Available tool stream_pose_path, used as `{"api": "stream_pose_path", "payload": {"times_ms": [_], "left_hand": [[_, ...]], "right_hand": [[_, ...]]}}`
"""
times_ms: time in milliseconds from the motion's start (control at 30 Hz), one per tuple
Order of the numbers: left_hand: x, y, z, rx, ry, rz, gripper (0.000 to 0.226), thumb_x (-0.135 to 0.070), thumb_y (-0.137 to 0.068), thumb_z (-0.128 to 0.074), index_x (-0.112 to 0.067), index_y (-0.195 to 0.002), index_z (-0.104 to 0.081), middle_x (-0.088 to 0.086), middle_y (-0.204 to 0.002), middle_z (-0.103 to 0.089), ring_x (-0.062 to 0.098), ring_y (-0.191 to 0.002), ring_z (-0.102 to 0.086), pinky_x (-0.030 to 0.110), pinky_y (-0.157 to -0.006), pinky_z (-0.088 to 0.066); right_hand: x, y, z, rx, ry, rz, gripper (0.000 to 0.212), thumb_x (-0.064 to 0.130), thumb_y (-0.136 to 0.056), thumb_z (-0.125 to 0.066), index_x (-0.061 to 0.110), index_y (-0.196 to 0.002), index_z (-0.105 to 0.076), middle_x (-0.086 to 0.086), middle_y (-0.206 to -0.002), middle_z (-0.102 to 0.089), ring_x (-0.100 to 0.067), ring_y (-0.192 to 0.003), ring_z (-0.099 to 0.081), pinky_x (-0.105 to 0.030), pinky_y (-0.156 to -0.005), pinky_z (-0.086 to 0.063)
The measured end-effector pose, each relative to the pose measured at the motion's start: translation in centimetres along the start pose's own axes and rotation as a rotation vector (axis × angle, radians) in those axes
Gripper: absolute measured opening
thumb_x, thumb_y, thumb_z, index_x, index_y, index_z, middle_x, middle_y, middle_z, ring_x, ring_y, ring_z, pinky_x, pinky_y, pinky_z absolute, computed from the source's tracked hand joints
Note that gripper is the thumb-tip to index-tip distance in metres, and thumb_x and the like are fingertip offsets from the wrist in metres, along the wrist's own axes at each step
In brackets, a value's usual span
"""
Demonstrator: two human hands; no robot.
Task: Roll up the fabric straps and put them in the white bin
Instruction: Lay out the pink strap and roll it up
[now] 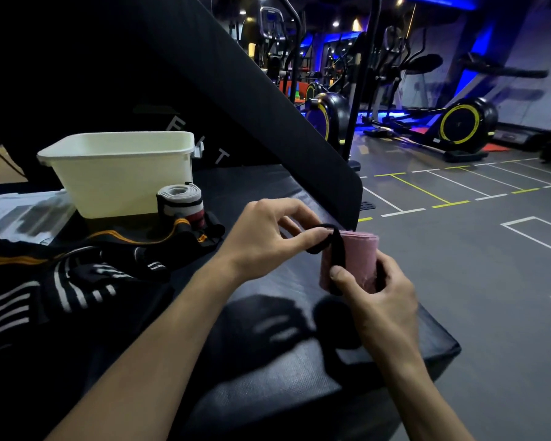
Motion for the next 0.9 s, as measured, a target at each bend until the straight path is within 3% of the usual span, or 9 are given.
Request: {"api": "stream_pose_path", "payload": {"times_ms": [100, 233, 367, 533, 600, 700, 800, 900], "left_hand": [[0.2, -0.1, 0.4, -0.003, -0.145, -0.046, 0.004, -0.024, -0.09, -0.078, -0.023, -0.087, -0.078, -0.018, -0.075, -0.073, 0.004, -0.074, -0.071, 0.02, -0.064, -0.053], [0.8, -0.1, 0.2, 0.096, -0.068, 0.024, 0.004, -0.028, -0.094, -0.073, -0.026, -0.091, -0.075, -0.014, -0.082, -0.075, 0.007, -0.08, -0.071, 0.029, -0.071, -0.057], [0.5, 0.1, 0.1, 0.141, -0.039, 0.002, 0.006, -0.021, -0.09, -0.079, -0.022, -0.095, -0.075, -0.011, -0.083, -0.077, 0.006, -0.079, -0.074, 0.019, -0.066, -0.051], [0.7, 0.0, 0.2, 0.107, 0.008, 0.023, 0.007, -0.013, -0.091, -0.076, -0.016, -0.097, -0.076, -0.003, -0.081, -0.078, 0.01, -0.074, -0.075, 0.025, -0.067, -0.056], [1.0, -0.1, 0.4, 0.093, 0.17, 0.099, 0.008, -0.008, -0.094, -0.071, -0.012, -0.101, -0.074, 0.002, -0.083, -0.078, 0.014, -0.075, -0.075, 0.029, -0.069, -0.059], [1.2, 0.0, 1.2, 0.079, 0.592, 0.286, 0.016, -0.004, -0.096, -0.065, -0.012, -0.109, -0.068, 0.004, -0.087, -0.076, 0.016, -0.079, -0.072, 0.032, -0.075, -0.06], [0.6, 0.1, 1.4, 0.118, 0.97, 0.412, 0.02, -0.01, -0.09, -0.064, -0.016, -0.108, -0.063, 0.003, -0.084, -0.071, 0.017, -0.079, -0.072, 0.033, -0.08, -0.06], [0.3, 0.0, 1.3, 0.14, 1.134, 0.434, 0.021, -0.012, -0.088, -0.061, -0.018, -0.108, -0.06, 0.0, -0.081, -0.067, 0.016, -0.077, -0.071, 0.038, -0.087, -0.056]], "right_hand": [[0.1, 0.1, -0.1, 0.005, -0.006, 0.006, 0.079, 0.067, -0.055, -0.068, 0.024, -0.121, -0.067, 0.011, -0.094, -0.073, -0.003, -0.084, -0.068, -0.028, -0.076, -0.054], [0.2, 0.1, -0.2, 0.011, 0.0, 0.007, 0.078, 0.067, -0.055, -0.068, 0.025, -0.121, -0.067, 0.014, -0.096, -0.073, 0.0, -0.086, -0.068, -0.029, -0.079, -0.055], [0.3, 0.1, -0.4, 0.042, 0.016, 0.022, 0.077, 0.067, -0.056, -0.07, 0.027, -0.122, -0.066, 0.012, -0.097, -0.074, -0.001, -0.086, -0.069, -0.03, -0.079, -0.057], [0.4, 0.2, -0.5, 0.064, 0.025, 0.053, 0.077, 0.065, -0.056, -0.071, 0.028, -0.123, -0.066, 0.012, -0.097, -0.074, 0.0, -0.086, -0.069, -0.029, -0.079, -0.057], [0.2, 0.2, -0.6, 0.072, 0.004, 0.041, 0.075, 0.064, -0.056, -0.072, 0.027, -0.121, -0.067, 0.012, -0.097, -0.075, -0.001, -0.086, -0.07, -0.033, -0.081, -0.058], [-0.3, 0.0, -0.7, 0.08, -0.024, 0.017, 0.073, 0.064, -0.057, -0.074, 0.027, -0.12, -0.068, 0.012, -0.1, -0.075, -0.003, -0.09, -0.071, -0.038, -0.086, -0.058], [-0.4, -0.1, -0.7, 0.094, -0.024, 0.014, 0.072, 0.064, -0.056, -0.073, 0.028, -0.119, -0.068, 0.013, -0.099, -0.075, -0.002, -0.091, -0.07, -0.036, -0.086, -0.058], [-0.4, 0.0, -0.9, 0.118, -0.023, 0.023, 0.071, 0.064, -0.055, -0.072, 0.031, -0.117, -0.068, 0.015, -0.098, -0.075, 0.0, -0.089, -0.07, -0.029, -0.081, -0.055]]}}
Point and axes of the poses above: each hand's wrist, its own y-axis away from the middle knuckle, its own z-axis out of the back of the hand, x = y × z, the point moved 5 cm from there along -y, towards the middle knuckle
